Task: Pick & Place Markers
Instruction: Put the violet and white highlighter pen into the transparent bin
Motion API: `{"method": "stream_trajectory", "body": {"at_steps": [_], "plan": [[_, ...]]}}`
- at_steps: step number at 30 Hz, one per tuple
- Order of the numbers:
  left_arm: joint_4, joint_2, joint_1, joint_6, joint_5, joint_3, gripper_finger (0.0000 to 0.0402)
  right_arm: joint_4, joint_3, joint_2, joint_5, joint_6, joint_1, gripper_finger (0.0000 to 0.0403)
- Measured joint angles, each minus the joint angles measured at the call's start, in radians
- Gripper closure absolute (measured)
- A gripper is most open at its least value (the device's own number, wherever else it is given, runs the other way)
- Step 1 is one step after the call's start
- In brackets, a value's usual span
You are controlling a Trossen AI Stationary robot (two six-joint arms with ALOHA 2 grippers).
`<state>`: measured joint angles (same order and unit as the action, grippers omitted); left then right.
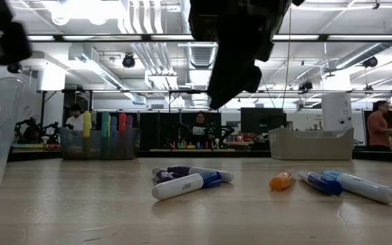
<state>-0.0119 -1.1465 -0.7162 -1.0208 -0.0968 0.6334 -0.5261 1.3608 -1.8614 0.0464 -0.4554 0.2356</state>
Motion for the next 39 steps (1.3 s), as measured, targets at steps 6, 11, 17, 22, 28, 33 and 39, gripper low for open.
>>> {"method": "stream_trajectory", "body": {"at_steps": [6, 11, 17, 22, 28, 33, 39], "plan": [[0.250, 0.000, 0.001, 0.348, -0.119, 0.000, 0.0259, 0.186, -0.078, 0.000, -0.078, -0.159, 0.005, 0.0253], [0.460, 0.003, 0.001, 0.599, -0.168, 0.000, 0.0259, 0.192, -0.123, -0.001, -0.159, -0.226, 0.004, 0.0261], [0.530, 0.003, 0.002, 0.714, -0.168, 0.000, 0.0259, 0.213, -0.139, -0.005, -0.161, -0.273, 0.017, 0.0267], [0.527, 0.003, 0.002, 0.714, -0.168, 0.000, 0.0259, 0.310, -0.138, -0.044, -0.159, -0.264, 0.061, 0.0252], [0.524, 0.004, 0.003, 0.714, -0.168, 0.000, 0.0259, 0.321, -0.107, -0.131, -0.160, -0.275, 0.070, 0.0237], [0.525, 0.004, 0.003, 0.709, -0.167, 0.000, 0.0259, 0.244, -0.058, -0.193, -0.175, -0.270, 0.075, 0.0237], [0.521, 0.004, 0.003, 0.701, -0.167, 0.000, 0.0259, 0.216, -0.031, -0.233, -0.195, -0.273, 0.079, 0.0240]]}}
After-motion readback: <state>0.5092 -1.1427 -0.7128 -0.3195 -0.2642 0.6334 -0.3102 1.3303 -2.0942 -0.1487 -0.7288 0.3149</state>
